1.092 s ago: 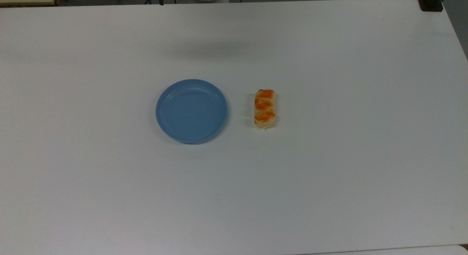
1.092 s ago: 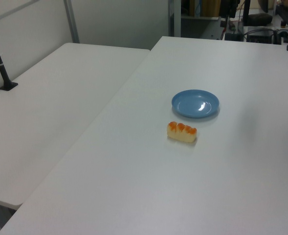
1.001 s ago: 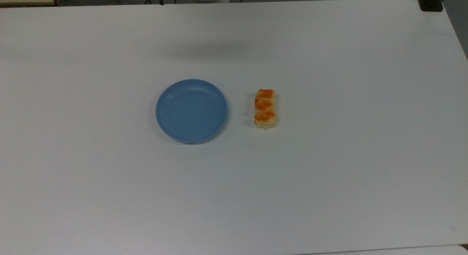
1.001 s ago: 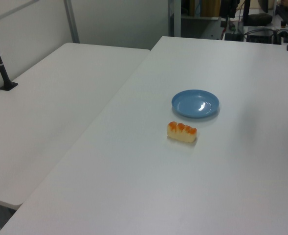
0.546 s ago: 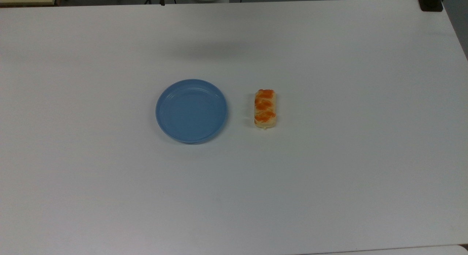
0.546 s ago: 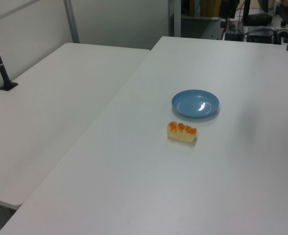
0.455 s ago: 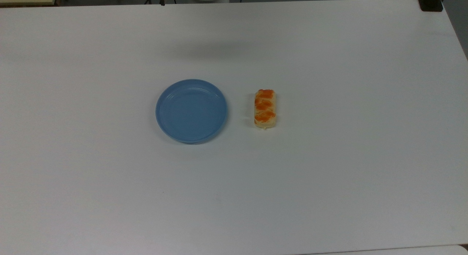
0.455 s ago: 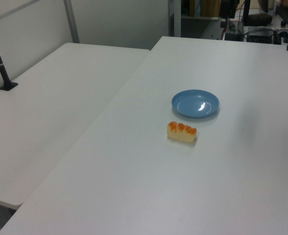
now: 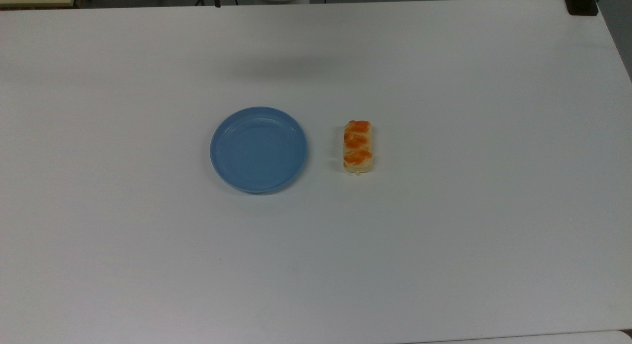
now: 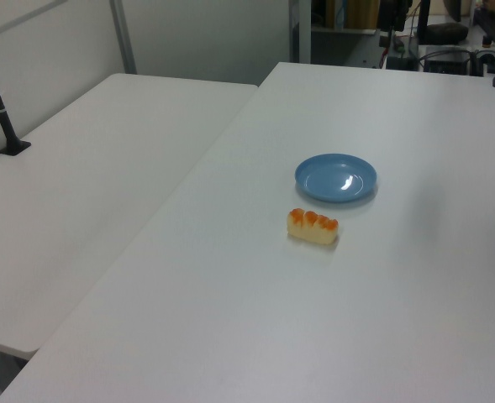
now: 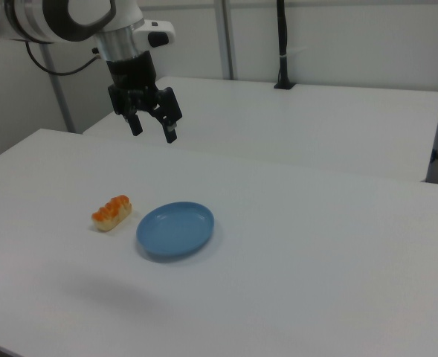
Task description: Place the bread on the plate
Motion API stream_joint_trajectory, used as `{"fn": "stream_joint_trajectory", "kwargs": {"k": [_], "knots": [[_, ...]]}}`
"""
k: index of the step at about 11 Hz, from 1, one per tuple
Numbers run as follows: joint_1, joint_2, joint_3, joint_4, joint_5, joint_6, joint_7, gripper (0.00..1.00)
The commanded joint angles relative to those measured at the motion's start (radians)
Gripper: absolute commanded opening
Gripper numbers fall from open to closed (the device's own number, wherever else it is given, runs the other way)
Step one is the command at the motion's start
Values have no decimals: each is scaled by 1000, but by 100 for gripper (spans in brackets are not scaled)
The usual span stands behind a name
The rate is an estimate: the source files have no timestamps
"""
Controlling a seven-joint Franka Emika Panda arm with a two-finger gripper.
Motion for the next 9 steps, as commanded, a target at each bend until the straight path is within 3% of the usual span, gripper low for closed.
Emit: {"fn": "stream_joint_trajectory", "kwargs": {"k": [1,3,4,7,9], "knots": [[13,-2,-22,-11,15,52,-60,100],[10,-2,-25,-13,15,62,-249,100],[13,1,-23,-14,13,48,-273,100],[25,15,1,-31,12,31,-246,100],[30,73,73,-44,12,60,-244,100]]}}
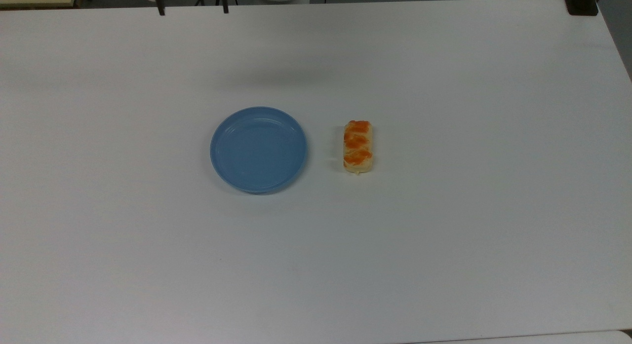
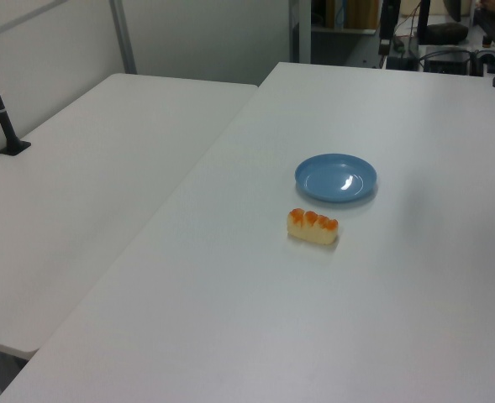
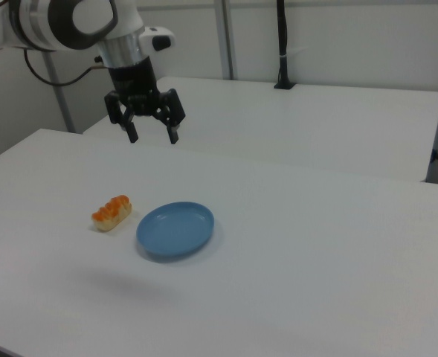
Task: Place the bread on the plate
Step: 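Move the open gripper over the orange-topped bread roll and lower it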
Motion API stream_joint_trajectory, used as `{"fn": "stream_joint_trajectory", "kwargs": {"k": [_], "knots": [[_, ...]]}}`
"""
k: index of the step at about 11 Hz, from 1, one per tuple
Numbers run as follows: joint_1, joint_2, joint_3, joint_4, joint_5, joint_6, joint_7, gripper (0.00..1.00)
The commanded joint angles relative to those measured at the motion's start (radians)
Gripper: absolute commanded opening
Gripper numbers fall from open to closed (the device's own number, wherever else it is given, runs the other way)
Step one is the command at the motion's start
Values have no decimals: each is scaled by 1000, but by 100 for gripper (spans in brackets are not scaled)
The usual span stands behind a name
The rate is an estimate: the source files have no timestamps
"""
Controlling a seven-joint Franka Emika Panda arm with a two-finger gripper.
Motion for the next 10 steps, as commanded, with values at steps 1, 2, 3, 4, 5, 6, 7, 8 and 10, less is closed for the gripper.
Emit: {"fn": "stream_joint_trajectory", "kwargs": {"k": [1,2,3,4,5,6,7,8,10], "knots": [[20,82,81,-30,11,57,-7,100],[28,105,103,-31,14,80,-4,100],[45,125,126,-39,14,88,43,100],[71,145,141,-51,14,127,133,100],[94,162,158,-72,13,176,234,100],[120,192,174,-80,0,207,302,100],[138,228,203,-85,-12,210,319,100],[152,263,218,-82,-14,215,344,100],[184,300,223,-83,-3,264,436,97]]}}
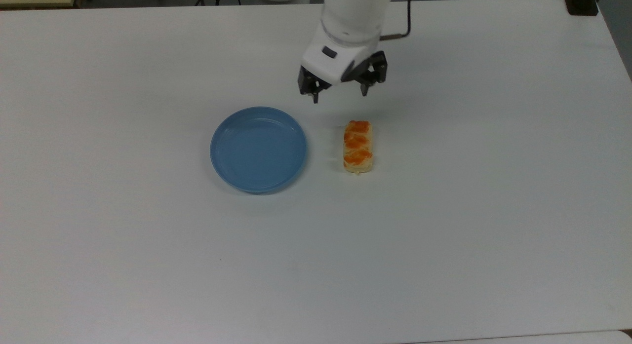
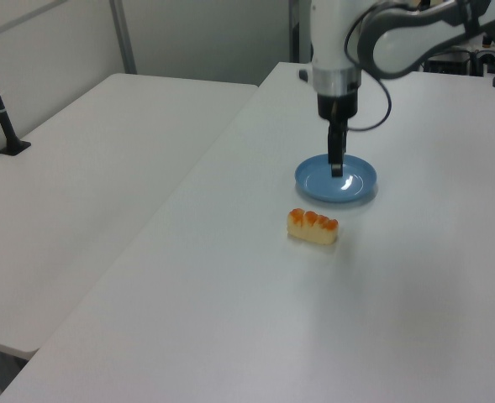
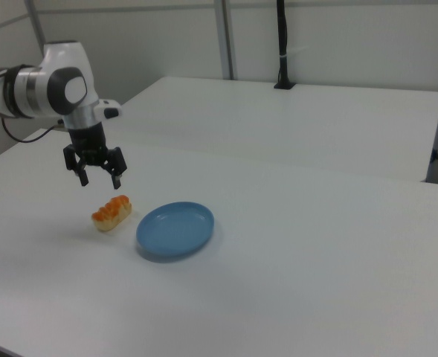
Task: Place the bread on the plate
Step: 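Move the open gripper over the orange-topped bread roll and lower it, then close the gripper on the bread roll and lift it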
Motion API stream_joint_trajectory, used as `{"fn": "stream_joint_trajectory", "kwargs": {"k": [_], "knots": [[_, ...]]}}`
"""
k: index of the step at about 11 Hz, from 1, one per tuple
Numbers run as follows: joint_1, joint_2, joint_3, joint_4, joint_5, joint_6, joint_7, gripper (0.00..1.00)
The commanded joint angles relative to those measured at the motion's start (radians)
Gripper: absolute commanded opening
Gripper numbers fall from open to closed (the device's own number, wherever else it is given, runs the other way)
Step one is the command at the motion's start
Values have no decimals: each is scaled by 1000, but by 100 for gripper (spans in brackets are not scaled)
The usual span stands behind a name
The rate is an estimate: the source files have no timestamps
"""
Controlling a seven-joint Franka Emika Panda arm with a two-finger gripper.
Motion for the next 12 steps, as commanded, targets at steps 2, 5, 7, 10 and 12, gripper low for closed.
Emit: {"fn": "stream_joint_trajectory", "kwargs": {"k": [2,5,7,10,12], "knots": [[33,83,26,-6,-7,94,158,95],[35,142,27,-8,-39,211,232,98],[38,174,27,-15,-131,271,325,100],[39,226,27,-18,-208,299,373,91],[36,226,27,-15,-213,297,368,58]]}}
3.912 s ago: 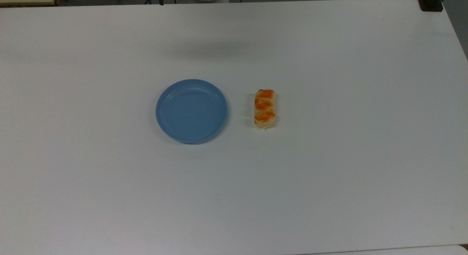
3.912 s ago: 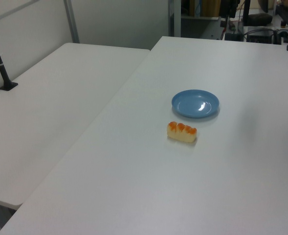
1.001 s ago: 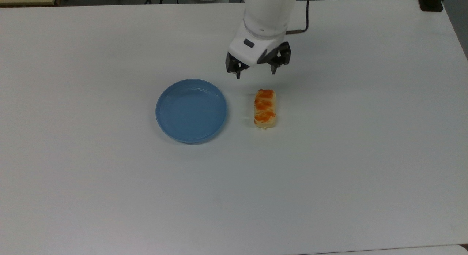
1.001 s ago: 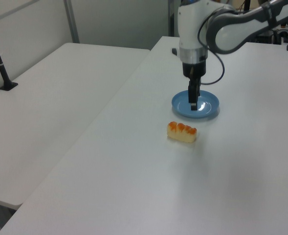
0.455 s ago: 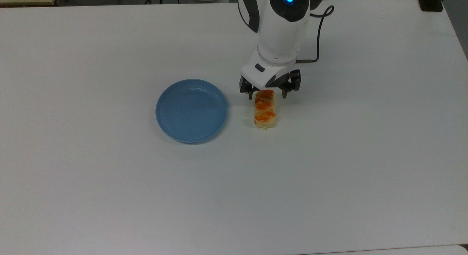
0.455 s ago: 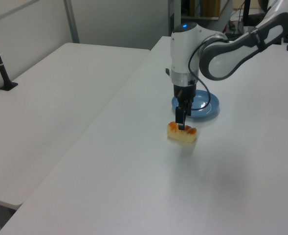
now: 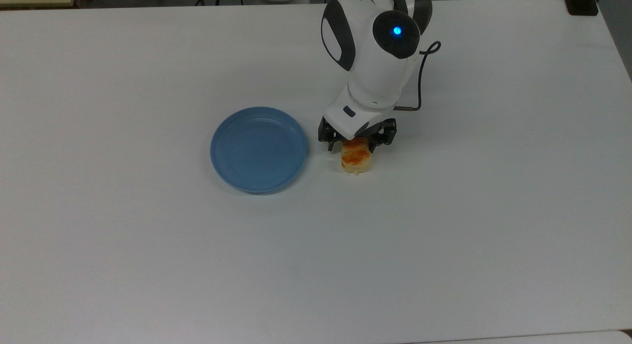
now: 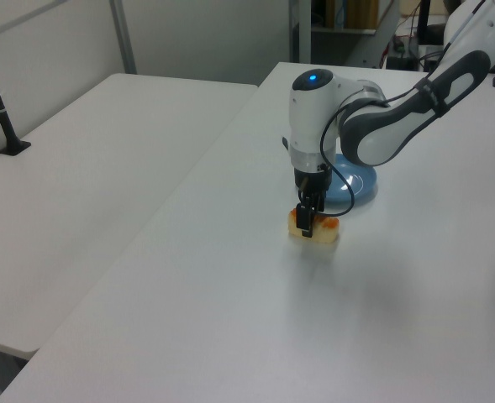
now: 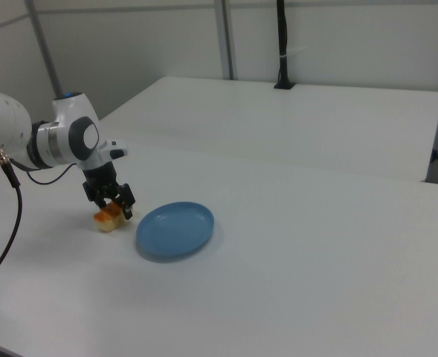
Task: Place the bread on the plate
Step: 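Close the gripper on the bread roll and lift it, then carry the held bread roll over the blue plate and lower it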
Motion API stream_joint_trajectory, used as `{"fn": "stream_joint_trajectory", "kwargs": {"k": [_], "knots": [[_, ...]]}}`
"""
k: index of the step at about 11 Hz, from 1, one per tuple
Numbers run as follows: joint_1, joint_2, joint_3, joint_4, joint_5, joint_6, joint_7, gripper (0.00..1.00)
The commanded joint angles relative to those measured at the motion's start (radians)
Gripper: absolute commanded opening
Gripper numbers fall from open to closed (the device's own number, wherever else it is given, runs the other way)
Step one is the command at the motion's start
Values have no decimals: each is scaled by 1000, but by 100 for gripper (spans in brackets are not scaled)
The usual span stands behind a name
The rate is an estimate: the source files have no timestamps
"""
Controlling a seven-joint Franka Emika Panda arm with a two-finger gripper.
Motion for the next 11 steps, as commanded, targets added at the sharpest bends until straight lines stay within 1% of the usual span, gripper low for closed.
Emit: {"fn": "stream_joint_trajectory", "kwargs": {"k": [1,2,3,5,6,7,9,10,11], "knots": [[-6,-29,1,-1,-14,6,21,58],[-17,-70,1,-2,-11,-2,13,58],[-34,-98,2,4,-9,-58,-16,58],[-78,-150,2,19,14,-135,-135,58],[-115,-166,1,19,20,-155,-189,58],[-155,-172,-1,19,21,-158,-226,58],[-206,-163,-8,12,20,-148,-277,58],[-241,-142,-10,10,23,-122,-317,58],[-250,-126,-12,5,26,-74,-322,58]]}}
